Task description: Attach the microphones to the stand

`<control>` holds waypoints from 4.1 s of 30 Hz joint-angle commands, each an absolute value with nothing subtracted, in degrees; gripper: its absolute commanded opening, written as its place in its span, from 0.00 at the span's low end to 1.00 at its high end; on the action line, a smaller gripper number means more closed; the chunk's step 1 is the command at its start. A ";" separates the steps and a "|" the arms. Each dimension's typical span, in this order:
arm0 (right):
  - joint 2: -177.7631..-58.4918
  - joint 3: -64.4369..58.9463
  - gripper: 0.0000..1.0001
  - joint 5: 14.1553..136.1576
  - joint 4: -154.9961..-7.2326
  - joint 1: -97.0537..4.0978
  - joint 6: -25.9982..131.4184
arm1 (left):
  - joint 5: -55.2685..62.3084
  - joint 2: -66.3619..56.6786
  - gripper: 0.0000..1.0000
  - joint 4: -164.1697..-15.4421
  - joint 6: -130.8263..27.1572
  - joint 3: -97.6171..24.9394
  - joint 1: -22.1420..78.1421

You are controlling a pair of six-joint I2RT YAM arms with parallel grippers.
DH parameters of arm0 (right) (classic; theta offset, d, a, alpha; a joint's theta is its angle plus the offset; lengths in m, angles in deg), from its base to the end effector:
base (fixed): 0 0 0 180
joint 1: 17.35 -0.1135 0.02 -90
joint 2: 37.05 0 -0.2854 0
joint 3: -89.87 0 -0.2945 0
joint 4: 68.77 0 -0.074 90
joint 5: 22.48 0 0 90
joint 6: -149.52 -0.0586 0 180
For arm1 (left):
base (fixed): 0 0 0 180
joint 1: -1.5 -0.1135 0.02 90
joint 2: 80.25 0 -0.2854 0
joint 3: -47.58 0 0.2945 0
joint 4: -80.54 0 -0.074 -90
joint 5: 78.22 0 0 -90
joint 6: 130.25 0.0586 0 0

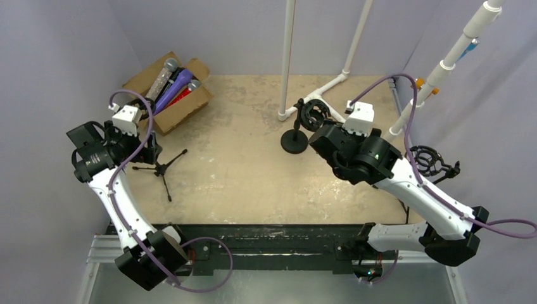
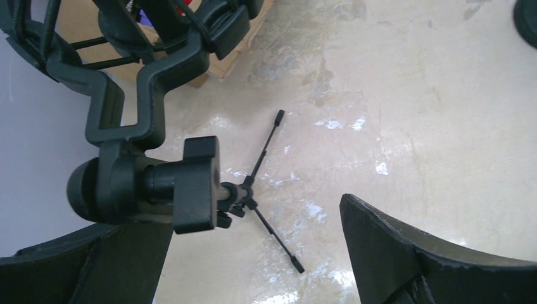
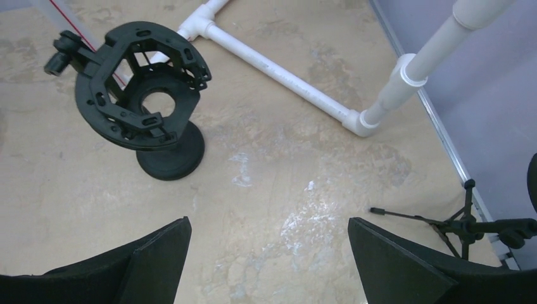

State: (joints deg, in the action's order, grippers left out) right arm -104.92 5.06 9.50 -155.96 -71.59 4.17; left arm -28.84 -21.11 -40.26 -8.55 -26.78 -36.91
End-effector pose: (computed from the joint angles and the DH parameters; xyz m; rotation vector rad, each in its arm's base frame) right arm 0.1729 0.1550 0.4222 0.3227 2.0272 -0.2025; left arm 0.2141 0.1211 0.3535 0.2069 2.1184 -0.1242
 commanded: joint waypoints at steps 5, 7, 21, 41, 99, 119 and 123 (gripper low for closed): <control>-112.64 12.62 0.99 9.26 -143.45 -72.19 13.13 | -37.61 -22.11 1.00 -32.98 -12.61 -35.13 -37.35; -114.34 15.29 0.99 9.54 -145.19 -72.15 11.01 | -38.98 -22.05 1.00 -31.97 -13.57 -37.82 -37.39; -113.86 15.73 0.99 17.90 -126.94 -65.78 26.58 | -39.92 -21.22 1.00 -32.66 -22.61 -48.10 -36.22; -119.36 -1.31 0.85 19.48 -114.27 -72.65 23.06 | 0.93 5.12 1.00 -49.41 -23.02 -47.92 5.30; -143.31 -14.89 0.56 15.33 -93.29 -52.85 23.14 | 24.42 32.88 0.00 -49.20 -9.66 -60.41 5.94; -137.79 -18.44 0.61 12.01 -101.52 -61.00 14.25 | 8.77 28.89 0.00 -35.98 -24.29 -69.82 16.22; -136.10 -19.41 0.62 13.17 -102.53 -63.78 12.76 | 5.01 26.74 0.00 -35.42 -32.71 -67.91 19.49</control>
State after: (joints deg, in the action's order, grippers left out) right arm -139.50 -18.24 14.48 -100.18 -61.80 16.81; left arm 12.47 32.15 -36.09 -23.63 -66.71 15.52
